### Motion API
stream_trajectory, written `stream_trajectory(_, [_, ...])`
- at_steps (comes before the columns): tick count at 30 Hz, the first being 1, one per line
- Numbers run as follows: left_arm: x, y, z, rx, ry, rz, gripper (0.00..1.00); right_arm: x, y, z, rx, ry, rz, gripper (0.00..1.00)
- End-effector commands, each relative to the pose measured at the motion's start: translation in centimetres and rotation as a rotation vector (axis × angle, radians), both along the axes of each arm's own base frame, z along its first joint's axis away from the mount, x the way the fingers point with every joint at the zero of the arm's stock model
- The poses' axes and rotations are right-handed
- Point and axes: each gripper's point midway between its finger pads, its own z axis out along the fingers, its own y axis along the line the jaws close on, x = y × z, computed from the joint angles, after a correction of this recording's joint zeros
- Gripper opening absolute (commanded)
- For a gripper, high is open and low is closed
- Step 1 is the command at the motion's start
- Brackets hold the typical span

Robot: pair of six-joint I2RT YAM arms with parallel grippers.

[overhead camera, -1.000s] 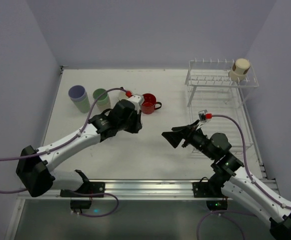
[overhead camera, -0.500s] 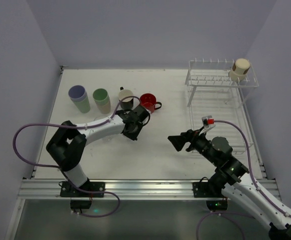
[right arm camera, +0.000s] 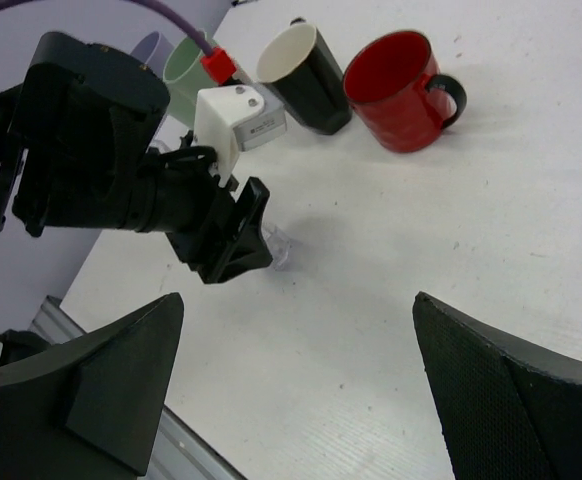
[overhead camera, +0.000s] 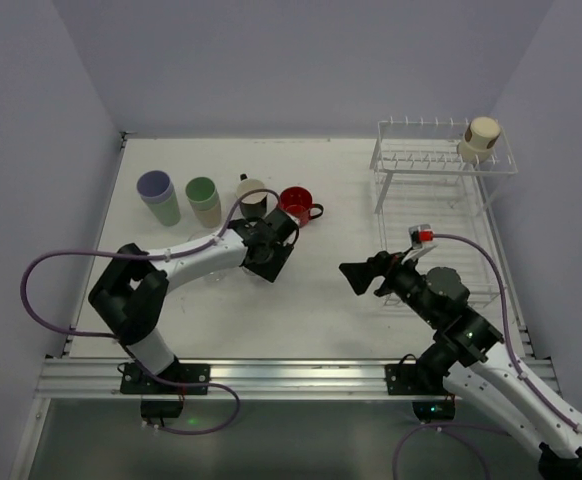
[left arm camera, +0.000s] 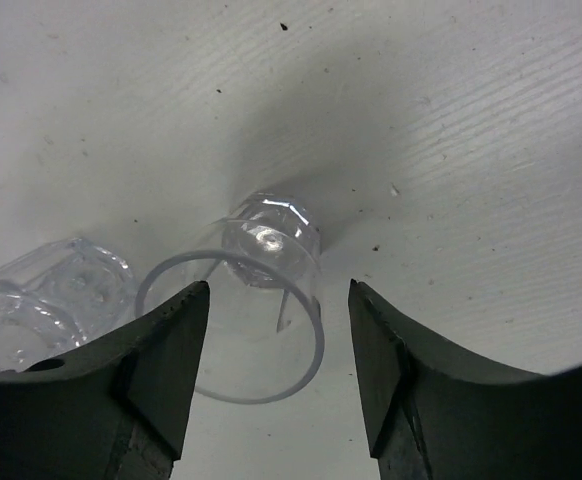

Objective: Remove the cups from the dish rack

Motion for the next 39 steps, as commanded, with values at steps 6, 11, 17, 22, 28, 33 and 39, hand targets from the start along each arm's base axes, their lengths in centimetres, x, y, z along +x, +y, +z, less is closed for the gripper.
stream_trajectory(6, [1.8, -1.7, 12.4, -0.291, -0.287, -0.003, 0.68, 3.7, -3.2, 10.5, -0.080, -0.202, -0.222, 0.97])
stream_trajectory(11, [-1.1, -1.7, 21.7, -0.614, -0.508, -0.105, 0.69, 7.6, -11.3, 15.6, -0.291, -0.203, -0.612, 0.93])
stream_trajectory(17, [-5.3, 0.6, 23.2, -0.777, -0.623, -0.185, 0.72, 11.4, -19.5, 17.9, -0.338, -0.151, -0.866, 0.98])
stream_trajectory(22, [-6.3, 1.9, 21.4, -0.791, -0.658, -0.177, 0.74, 17.0, -24.4, 18.3, -0.388, -0.093, -1.010, 0.99])
stream_trajectory(28, [-6.8, 1.4, 21.3, -0.795, -0.635, -0.225, 0.74, 21.7, -27.8, 18.6, -0.459, -0.069, -1.053, 0.99])
stream_trajectory(33, [-7.2, 0.9, 21.3, -0.811, -0.617, -0.252, 0.74, 25.2, -29.3, 15.1, -0.529, 0.017, -1.034, 0.99])
stream_trajectory(39, [-7.4, 0.6, 21.0, -0.816, -0.599, -0.271, 0.74, 27.9, -29.7, 13.2, -0.565, 0.057, -0.999, 0.99])
